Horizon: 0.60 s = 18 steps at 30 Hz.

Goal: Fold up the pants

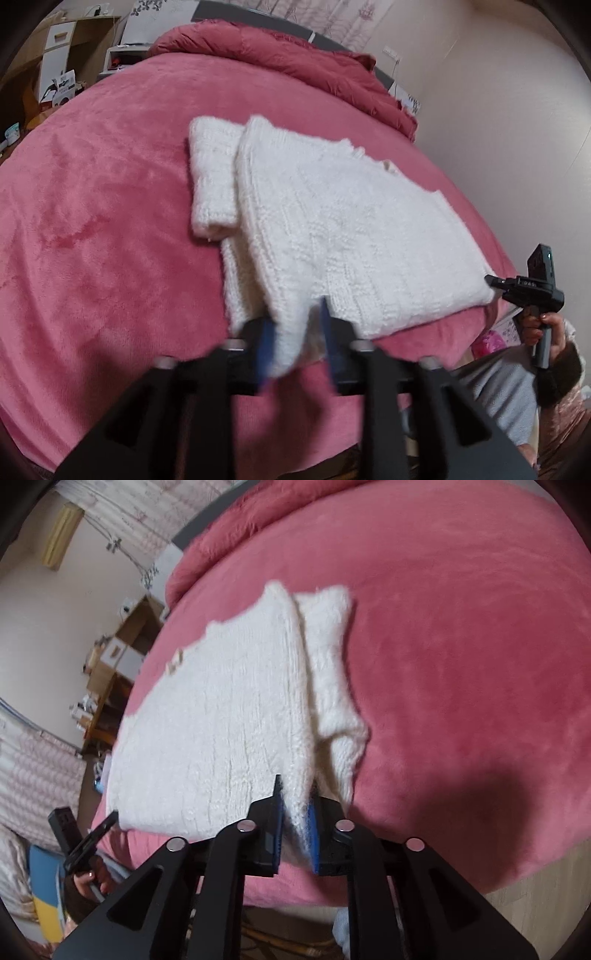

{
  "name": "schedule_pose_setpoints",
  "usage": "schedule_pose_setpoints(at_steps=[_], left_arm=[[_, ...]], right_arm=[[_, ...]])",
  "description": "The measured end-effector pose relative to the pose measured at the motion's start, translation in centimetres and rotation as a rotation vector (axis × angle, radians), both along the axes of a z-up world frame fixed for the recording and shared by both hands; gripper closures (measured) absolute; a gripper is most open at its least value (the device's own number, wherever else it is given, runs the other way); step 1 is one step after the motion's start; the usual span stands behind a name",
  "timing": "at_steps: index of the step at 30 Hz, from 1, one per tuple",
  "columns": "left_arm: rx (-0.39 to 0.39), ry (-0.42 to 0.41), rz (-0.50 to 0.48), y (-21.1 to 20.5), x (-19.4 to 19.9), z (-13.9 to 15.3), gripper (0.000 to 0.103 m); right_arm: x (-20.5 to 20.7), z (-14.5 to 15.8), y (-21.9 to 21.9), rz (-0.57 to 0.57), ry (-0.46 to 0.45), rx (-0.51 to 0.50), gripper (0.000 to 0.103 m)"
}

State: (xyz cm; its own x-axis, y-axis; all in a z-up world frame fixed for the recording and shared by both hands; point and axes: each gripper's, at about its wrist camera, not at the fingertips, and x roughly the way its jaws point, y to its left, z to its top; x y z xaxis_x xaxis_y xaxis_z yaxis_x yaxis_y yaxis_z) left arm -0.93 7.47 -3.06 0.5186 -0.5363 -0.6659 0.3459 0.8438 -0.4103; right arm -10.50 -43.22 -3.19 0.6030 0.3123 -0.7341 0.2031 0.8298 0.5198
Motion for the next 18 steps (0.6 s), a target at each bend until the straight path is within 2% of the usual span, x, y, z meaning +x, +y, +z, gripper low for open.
schedule_pose_setpoints(at_steps=[4,6,12,13,14,15,16,18], left_arm=[[-0.058,-0.067,0.021,0.6,0.3,2.0,0.061],[-0.067,-0.073,0.023,0.4,1.3,2.7,0.059],[0.020,-0.075,0.052,-0.9,5.9,3.3,0.055],[0.043,-0.067,0.060,-1.0,6.9,3.1,0.055],[0.053,-0.060,0.064,-1.2,7.7,3.0,0.055],[0.054,-0.051,0.068,-1.1,8.5,2.8,0.055],[0.041,-0.039,0.069,-1.2,9.0,2.7,0.054],[-0.039,-0.015,0.059,-0.9,9.8,2.4,0.052]], right_arm=[[0.4,2.7,0.4,-0.030,-0.118,-0.149,0.092],[1.6,3.4,0.4,-0.021,-0.132,-0.177,0.092],[7.9,2.5,0.0,-0.067,-0.112,-0.223,0.092],[8.4,2.2,0.0,-0.074,-0.106,-0.223,0.084],[9.2,1.8,-0.3,-0.074,-0.099,-0.216,0.063],[9.6,1.4,-0.6,-0.072,-0.097,-0.207,0.052],[9.8,1.3,-0.7,-0.073,-0.105,-0.189,0.045],[10.1,1.4,-0.9,-0.078,-0.146,-0.148,0.045]])
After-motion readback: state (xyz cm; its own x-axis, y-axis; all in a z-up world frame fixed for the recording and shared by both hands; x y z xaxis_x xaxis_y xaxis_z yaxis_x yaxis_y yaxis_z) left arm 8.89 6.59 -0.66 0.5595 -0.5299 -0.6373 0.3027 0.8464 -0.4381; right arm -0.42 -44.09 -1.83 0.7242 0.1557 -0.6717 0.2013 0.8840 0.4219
